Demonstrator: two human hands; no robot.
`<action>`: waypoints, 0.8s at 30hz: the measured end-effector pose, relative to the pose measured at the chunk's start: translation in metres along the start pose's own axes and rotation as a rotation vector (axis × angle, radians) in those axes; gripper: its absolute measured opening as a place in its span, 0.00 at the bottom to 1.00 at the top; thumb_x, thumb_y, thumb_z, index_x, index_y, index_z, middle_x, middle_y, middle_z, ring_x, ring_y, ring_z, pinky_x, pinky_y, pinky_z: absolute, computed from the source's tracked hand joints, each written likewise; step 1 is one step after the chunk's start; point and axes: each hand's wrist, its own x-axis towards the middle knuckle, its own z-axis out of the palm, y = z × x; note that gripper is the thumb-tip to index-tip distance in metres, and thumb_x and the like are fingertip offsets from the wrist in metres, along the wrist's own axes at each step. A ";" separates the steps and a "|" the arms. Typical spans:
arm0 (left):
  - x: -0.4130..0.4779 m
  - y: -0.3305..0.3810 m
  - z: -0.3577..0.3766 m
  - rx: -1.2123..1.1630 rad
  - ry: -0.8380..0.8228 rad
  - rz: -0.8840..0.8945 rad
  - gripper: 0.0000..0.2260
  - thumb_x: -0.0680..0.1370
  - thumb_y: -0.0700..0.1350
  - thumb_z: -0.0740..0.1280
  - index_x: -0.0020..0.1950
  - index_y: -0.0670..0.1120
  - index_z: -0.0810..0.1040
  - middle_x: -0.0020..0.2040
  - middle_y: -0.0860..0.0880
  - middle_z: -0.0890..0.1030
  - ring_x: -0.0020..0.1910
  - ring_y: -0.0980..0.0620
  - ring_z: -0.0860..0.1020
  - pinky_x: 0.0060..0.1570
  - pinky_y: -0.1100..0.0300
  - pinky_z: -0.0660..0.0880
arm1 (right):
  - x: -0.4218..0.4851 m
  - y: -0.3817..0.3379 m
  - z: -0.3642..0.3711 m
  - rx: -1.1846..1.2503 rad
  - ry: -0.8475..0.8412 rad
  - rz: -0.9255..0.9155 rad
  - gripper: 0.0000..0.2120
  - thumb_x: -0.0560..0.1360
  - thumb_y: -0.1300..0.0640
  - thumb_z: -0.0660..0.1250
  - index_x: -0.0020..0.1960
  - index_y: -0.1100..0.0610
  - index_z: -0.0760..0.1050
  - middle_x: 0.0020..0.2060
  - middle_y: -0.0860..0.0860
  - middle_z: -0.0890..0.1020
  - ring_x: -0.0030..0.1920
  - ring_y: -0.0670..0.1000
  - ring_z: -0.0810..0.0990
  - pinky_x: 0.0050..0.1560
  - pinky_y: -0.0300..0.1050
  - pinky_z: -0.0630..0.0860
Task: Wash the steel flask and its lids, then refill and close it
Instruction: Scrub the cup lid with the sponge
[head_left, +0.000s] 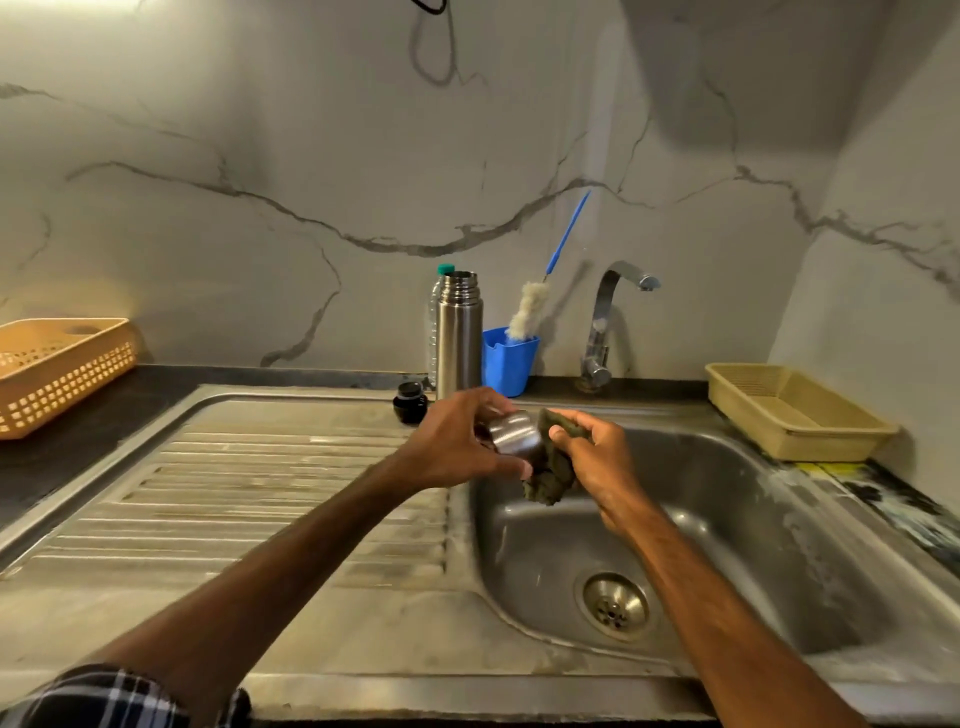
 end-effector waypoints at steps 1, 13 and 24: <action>0.003 0.009 0.006 -0.024 -0.024 0.035 0.29 0.65 0.52 0.84 0.63 0.50 0.79 0.54 0.54 0.83 0.51 0.58 0.82 0.48 0.62 0.82 | -0.002 -0.001 -0.007 0.023 -0.011 0.010 0.13 0.80 0.62 0.64 0.63 0.54 0.79 0.52 0.54 0.84 0.49 0.51 0.84 0.37 0.41 0.80; 0.010 0.027 0.055 -0.411 0.179 -0.138 0.26 0.64 0.59 0.81 0.54 0.47 0.80 0.48 0.50 0.85 0.45 0.53 0.85 0.47 0.54 0.84 | 0.008 0.008 -0.047 0.308 0.071 0.130 0.13 0.80 0.63 0.64 0.58 0.51 0.81 0.51 0.54 0.86 0.52 0.55 0.84 0.50 0.54 0.83; 0.001 0.015 0.053 -0.752 0.007 -0.263 0.08 0.82 0.43 0.68 0.58 0.44 0.86 0.54 0.42 0.86 0.59 0.42 0.82 0.63 0.48 0.78 | 0.007 0.014 -0.034 0.147 0.088 0.099 0.21 0.77 0.69 0.64 0.68 0.55 0.75 0.56 0.55 0.83 0.54 0.52 0.83 0.48 0.47 0.82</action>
